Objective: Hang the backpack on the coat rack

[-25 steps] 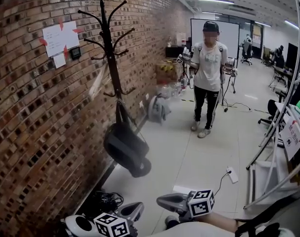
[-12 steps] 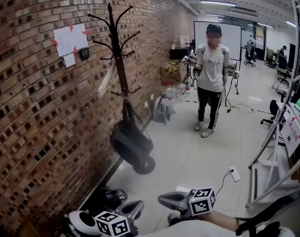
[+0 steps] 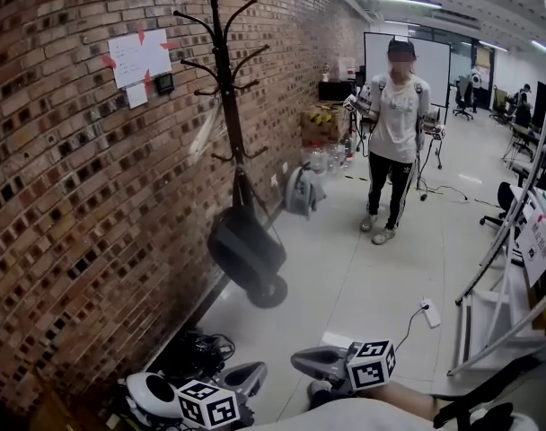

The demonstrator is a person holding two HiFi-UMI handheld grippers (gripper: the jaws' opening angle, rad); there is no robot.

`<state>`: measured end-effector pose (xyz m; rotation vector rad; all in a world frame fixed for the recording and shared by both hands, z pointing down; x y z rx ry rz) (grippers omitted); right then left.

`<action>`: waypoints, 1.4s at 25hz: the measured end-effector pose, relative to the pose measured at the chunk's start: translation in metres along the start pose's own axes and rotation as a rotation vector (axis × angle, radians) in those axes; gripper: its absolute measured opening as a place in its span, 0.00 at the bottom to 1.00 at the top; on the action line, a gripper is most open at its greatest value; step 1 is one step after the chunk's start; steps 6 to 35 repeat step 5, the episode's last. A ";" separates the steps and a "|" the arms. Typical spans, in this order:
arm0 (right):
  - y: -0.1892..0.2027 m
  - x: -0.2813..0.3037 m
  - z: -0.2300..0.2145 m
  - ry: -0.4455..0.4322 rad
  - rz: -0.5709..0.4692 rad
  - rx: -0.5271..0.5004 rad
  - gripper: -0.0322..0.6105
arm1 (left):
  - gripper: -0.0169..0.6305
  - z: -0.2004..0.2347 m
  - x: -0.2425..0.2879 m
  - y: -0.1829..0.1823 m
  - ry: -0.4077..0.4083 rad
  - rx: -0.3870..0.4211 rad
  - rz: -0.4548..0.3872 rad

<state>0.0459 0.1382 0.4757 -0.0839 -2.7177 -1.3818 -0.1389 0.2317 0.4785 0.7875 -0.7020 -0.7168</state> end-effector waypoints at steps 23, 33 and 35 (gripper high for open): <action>-0.001 0.009 0.004 -0.003 0.014 -0.005 0.05 | 0.03 0.005 -0.005 -0.001 0.002 -0.011 -0.004; -0.001 0.009 0.004 -0.003 0.014 -0.005 0.05 | 0.03 0.005 -0.005 -0.001 0.002 -0.011 -0.004; -0.001 0.009 0.004 -0.003 0.014 -0.005 0.05 | 0.03 0.005 -0.005 -0.001 0.002 -0.011 -0.004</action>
Point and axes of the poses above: the fingertips, and each gripper's own axes: x forward along the fingers, z to its left, y out of its underside, the point moved 9 cm from there along -x, backward along the fingers, and after that the axes turned 2 degrees about y, right-handed, at the moved point
